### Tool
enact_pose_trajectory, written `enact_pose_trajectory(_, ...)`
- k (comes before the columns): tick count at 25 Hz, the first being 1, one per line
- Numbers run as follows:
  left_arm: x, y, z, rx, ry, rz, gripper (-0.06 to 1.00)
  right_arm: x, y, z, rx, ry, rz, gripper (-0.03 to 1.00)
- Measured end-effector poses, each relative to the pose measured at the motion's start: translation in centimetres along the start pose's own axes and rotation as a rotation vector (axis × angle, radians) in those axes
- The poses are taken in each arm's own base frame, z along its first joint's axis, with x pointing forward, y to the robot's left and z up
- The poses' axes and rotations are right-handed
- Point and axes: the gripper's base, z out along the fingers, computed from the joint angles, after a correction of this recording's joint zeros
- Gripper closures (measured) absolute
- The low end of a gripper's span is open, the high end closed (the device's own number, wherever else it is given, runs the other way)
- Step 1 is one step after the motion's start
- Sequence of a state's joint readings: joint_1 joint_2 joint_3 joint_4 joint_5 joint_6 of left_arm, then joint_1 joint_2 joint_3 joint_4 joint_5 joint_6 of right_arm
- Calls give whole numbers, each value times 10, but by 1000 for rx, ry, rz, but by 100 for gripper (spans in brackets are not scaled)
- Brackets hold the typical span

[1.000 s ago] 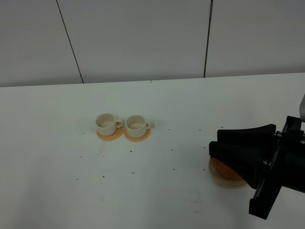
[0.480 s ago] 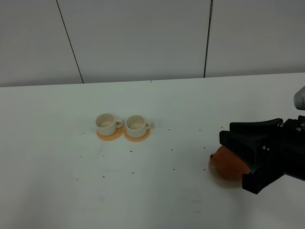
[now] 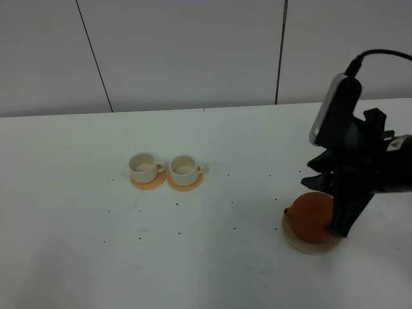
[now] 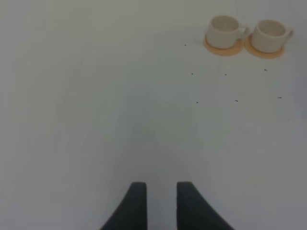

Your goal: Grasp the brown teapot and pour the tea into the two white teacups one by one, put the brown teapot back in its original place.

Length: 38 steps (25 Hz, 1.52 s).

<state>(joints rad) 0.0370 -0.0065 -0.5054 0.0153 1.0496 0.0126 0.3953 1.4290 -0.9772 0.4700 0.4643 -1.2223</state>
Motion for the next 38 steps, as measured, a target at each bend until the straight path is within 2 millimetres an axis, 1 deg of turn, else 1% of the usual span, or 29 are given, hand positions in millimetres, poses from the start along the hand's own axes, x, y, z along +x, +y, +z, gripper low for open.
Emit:
enact_pose_trajectory(2,0,0,0,0,0,0,72,-6,-14,6,5,60,-14,73)
enact_pose_trajectory(4,0,0,0,0,0,0,72,-8,-25,8,-6,156,-39,73)
enact_pose_trajectory(6,0,0,0,-1,0,0,72,-9,-34,6,-17,242,-21,73)
enact_pose_trajectory(8,0,0,0,-1,0,0,72,-5,-42,3,-18,295,-10,73)
enact_pose_trajectory(10,0,0,0,-1,0,0,72,0,-44,-1,-43,362,-31,73)
enact_pose_trajectory(14,0,0,0,-1,0,0,72,16,-38,-9,-143,552,-68,73)
enact_pose_trajectory(17,0,0,0,-1,0,0,72,23,-37,-14,-175,632,-75,73)
enact_pose_trajectory(21,0,0,0,-2,0,1,72,24,-36,-14,-185,641,-84,73)
enact_pose_trajectory(23,0,0,0,-2,0,1,72,21,-39,-12,-155,610,-79,73)
enact_pose_trajectory(25,0,0,0,-2,0,1,72,17,-41,-7,-118,554,-57,73)
enact_pose_trajectory(27,0,0,0,-2,0,1,72,14,-46,2,-80,504,-71,73)
enact_pose_trajectory(29,0,0,0,-2,0,1,72,18,-46,14,-101,514,-115,73)
enact_pose_trajectory(33,0,0,0,-2,0,1,71,34,-44,33,-200,620,-246,73)
enact_pose_trajectory(38,0,0,0,-2,0,1,71,40,-46,40,-244,610,-390,73)
